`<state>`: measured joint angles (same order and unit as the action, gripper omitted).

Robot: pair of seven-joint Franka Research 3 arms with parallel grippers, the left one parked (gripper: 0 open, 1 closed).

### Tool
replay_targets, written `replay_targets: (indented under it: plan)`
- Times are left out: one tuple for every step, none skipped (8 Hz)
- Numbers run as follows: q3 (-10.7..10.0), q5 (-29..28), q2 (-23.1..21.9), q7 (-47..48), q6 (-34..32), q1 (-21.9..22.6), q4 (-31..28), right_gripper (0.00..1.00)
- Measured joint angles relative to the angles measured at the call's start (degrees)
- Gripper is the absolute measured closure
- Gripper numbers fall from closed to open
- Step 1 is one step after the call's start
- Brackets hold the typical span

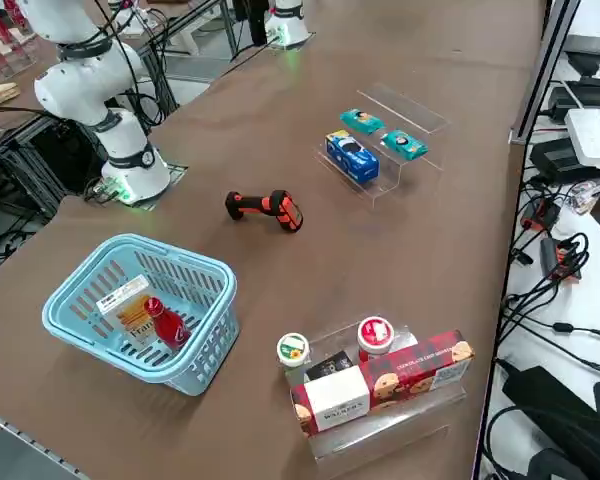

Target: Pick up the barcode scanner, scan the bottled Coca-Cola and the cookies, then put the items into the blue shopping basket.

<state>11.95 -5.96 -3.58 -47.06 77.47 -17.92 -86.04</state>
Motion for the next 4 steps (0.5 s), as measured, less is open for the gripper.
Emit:
replay_targets:
  plan:
    - [1.1,0.0,-0.8,5.5,-0.8,1.0,0.0,0.0]
    - [1.5,0.1,-1.2,10.1,-1.2,2.5,-0.1,0.0]
    - [1.5,0.6,-1.3,14.9,-1.6,4.0,-0.4,0.0]
    - [1.5,1.4,-1.8,18.7,-1.9,5.3,-0.7,0.0]
